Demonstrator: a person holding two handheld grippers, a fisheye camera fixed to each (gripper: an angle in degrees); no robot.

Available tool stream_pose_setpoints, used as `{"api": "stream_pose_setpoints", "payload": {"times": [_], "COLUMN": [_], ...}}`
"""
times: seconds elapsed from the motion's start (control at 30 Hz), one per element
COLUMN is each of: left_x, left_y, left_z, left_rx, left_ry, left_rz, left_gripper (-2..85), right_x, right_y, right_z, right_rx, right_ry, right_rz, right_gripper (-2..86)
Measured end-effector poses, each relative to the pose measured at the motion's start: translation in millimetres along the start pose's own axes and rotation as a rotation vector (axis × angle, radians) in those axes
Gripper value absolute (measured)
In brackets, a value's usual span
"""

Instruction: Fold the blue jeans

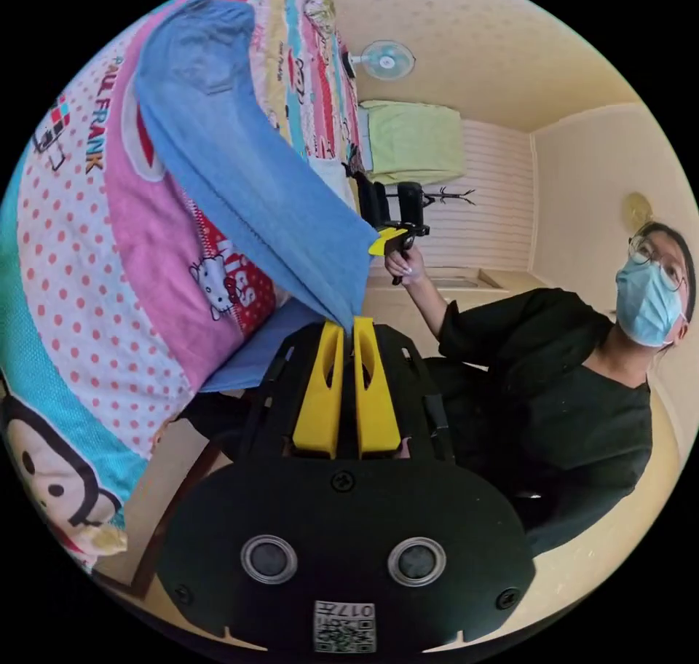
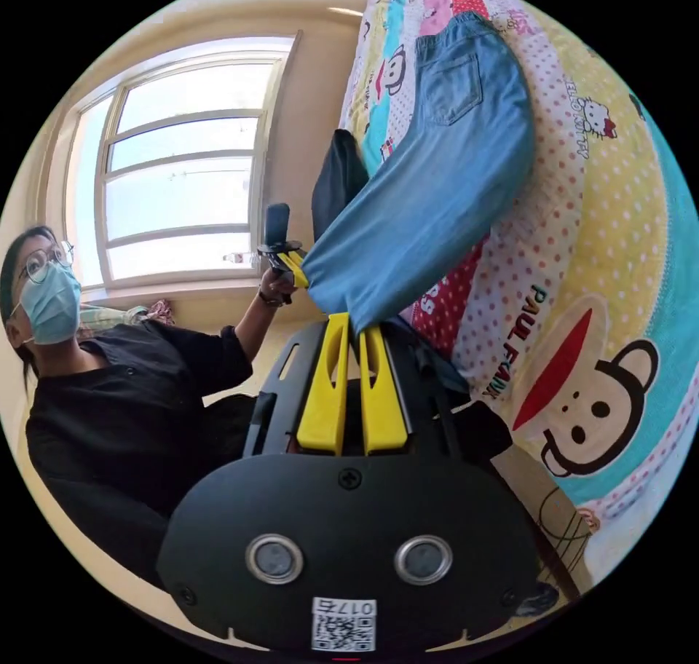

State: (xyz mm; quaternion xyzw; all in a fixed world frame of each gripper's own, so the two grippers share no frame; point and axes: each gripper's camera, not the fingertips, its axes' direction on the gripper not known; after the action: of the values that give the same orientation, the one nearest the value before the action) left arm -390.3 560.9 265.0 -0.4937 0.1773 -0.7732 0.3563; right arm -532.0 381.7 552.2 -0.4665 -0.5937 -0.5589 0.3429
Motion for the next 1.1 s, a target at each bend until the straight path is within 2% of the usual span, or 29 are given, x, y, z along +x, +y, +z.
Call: {"api": "stream_pose_setpoints", "payload": {"times": [0.07,0.13,0.23,0.37,0.5,0.6,0.7,0.8,1.1], "left_x": [44,100,172,274,377,407,384,325,129], "left_y": [13,29,44,58,64,49,17,-21,-163], "left_z": [-2,-12,-30,-44,-47,-49,-54,-56,-72], "left_rx": [0.028,0.11,0.193,0.221,0.275,0.334,0.406,0.44,0.443], "left_ry": [-0.037,-0.02,0.041,0.013,-0.098,-0.121,-0.123,-0.122,-0.263], "left_rz": [0.059,0.148,0.294,0.509,0.702,0.75,0.65,0.504,0.169], "left_gripper": [-0.7,-0.7,-0.7,-0.7,-0.6,-0.6,-0.6,-0.6,-0.6], "right_x": [-52,-91,-156,-252,-329,-373,-379,-347,-178], "right_y": [24,41,64,95,115,119,100,59,-106], "right_z": [-17,-32,-55,-91,-121,-148,-169,-180,-187], "right_rx": [0.049,0.093,0.165,0.242,0.259,0.294,0.32,0.327,0.406], "right_ry": [0.069,0.054,-0.068,-0.196,-0.188,-0.106,-0.022,0.011,0.095], "right_rz": [-0.02,-0.061,-0.207,-0.475,-0.687,-0.8,-0.786,-0.662,-0.36], "right_gripper": [1.2,1.2,1.0,0.9,0.9,1.0,1.1,1.1,1.1]}}
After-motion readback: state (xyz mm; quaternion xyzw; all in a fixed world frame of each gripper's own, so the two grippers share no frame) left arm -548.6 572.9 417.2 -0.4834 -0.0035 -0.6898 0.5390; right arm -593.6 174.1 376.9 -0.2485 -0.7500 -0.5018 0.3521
